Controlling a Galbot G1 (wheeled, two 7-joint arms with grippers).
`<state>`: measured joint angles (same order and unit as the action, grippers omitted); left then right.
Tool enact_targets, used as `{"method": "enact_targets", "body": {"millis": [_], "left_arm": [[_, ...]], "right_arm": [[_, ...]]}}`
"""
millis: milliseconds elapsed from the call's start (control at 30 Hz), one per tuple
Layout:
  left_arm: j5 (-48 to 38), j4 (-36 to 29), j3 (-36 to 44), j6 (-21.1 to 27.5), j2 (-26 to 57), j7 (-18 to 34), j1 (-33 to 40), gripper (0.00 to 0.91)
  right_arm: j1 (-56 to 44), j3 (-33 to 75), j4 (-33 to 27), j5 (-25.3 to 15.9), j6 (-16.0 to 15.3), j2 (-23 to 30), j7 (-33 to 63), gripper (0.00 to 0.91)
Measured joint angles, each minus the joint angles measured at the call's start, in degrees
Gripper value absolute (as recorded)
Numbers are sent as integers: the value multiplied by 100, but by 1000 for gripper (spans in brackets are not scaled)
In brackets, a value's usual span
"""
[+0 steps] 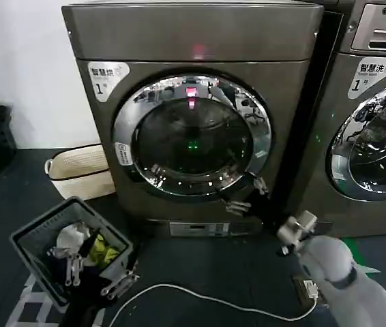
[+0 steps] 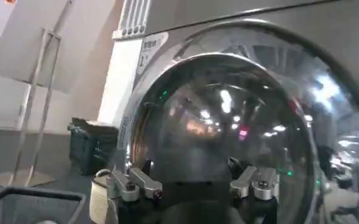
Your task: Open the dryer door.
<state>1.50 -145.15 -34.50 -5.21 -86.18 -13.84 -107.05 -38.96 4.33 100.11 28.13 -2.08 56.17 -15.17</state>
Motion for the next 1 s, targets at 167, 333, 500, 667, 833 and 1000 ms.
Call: {"method": "enact_targets", "body": {"millis": [167, 333, 500, 667, 833, 1000], "left_arm": [[1, -5, 0, 0, -25, 0, -8, 907], [7, -7, 1, -2, -39, -2, -5, 907], [6, -7, -4, -1, -49, -6, -3, 907], [7, -7, -7, -1, -66, -8, -3, 907], [8, -7, -13, -1, -93, -15, -3, 907], [14, -7, -13, -1, -108, -20, -2, 907]], "right_arm": [[471, -358, -383, -107, 16, 200, 10, 907], [847, -651, -713, -146, 41, 407, 11, 907], [1149, -907, -1050, -215, 68, 635, 14, 907], [1396, -1106, -1368, -280, 87, 849, 13, 907], [1587, -1262, -1676, -369, 98, 1086, 8, 907], [1766, -1400, -1985, -463, 138, 1380, -4, 907]]}}
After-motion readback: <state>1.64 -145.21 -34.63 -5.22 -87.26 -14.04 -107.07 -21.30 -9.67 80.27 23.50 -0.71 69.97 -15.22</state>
